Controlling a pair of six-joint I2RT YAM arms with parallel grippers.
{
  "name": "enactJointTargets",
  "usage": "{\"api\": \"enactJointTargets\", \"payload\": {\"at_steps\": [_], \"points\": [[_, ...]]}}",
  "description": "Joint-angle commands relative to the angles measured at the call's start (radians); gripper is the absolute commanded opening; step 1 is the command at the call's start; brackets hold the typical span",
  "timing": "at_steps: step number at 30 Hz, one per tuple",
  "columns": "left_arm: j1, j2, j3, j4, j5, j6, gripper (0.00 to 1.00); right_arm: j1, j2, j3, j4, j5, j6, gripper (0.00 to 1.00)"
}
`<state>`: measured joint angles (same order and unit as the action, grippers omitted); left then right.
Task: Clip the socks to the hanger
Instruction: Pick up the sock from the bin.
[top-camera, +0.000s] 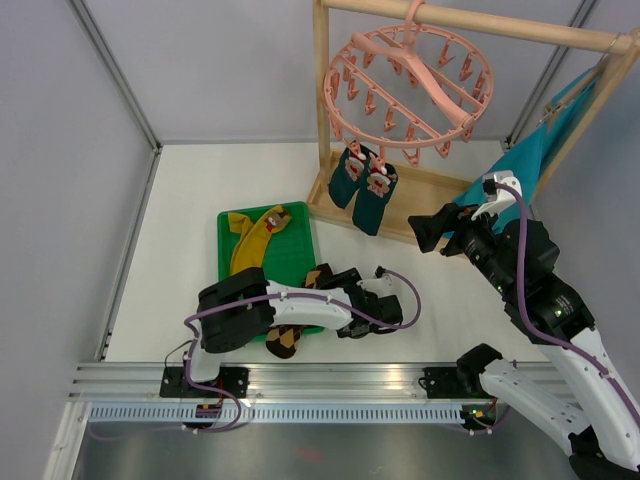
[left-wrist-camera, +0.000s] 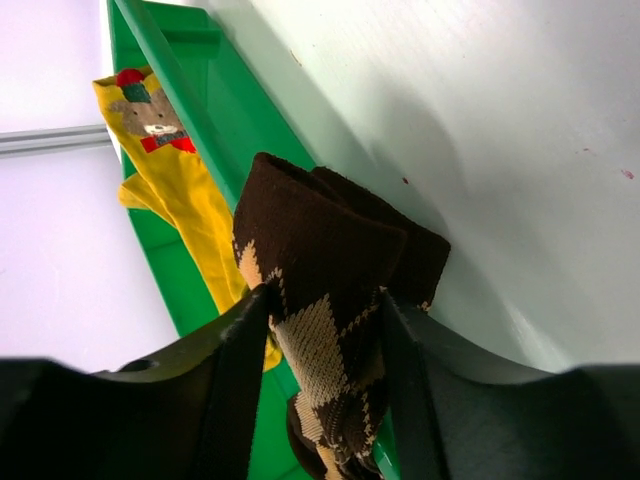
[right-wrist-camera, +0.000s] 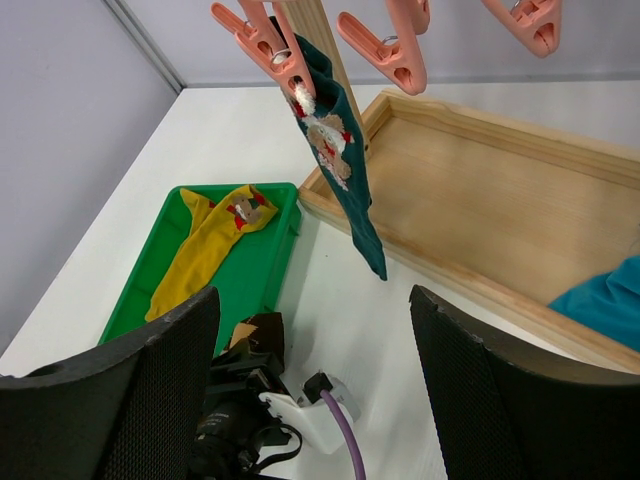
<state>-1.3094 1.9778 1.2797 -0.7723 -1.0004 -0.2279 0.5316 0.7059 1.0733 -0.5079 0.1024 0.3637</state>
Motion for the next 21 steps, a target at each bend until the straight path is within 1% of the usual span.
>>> {"api": "enactJointTargets", "payload": {"at_steps": [1, 4, 9, 12, 13, 15, 16, 21], "points": [[0.002, -0.034, -0.003, 0.028, -0.038, 0.030, 0.51, -0.004, -0.006, -0.003, 0.031, -0.006, 0.012, 0.82], [0.002, -0.037, -0.003, 0.027, -0.040, 0.029, 0.47, -0.004, -0.009, -0.003, 0.031, -0.006, 0.014, 0.82], [0.002, -0.045, -0.003, 0.025, -0.043, 0.027, 0.45, -0.005, -0.009, -0.004, 0.032, -0.006, 0.015, 0.82], [0.004, -0.054, -0.003, 0.025, -0.043, 0.029, 0.40, -0.004, -0.006, -0.003, 0.032, -0.007, 0.015, 0.82], [0.006, -0.059, -0.003, 0.025, -0.044, 0.027, 0.35, -0.004, -0.006, -0.003, 0.032, -0.007, 0.015, 0.82], [0.004, -0.074, -0.005, 0.022, -0.043, 0.027, 0.31, -0.004, -0.003, 0.001, 0.032, -0.010, 0.018, 0.82], [0.006, -0.079, -0.005, 0.018, -0.044, 0.024, 0.28, -0.004, -0.003, 0.004, 0.032, -0.012, 0.018, 0.82], [0.013, -0.115, -0.008, -0.002, -0.053, 0.015, 0.21, -0.004, 0.003, 0.005, 0.035, -0.020, 0.023, 0.82]]}}
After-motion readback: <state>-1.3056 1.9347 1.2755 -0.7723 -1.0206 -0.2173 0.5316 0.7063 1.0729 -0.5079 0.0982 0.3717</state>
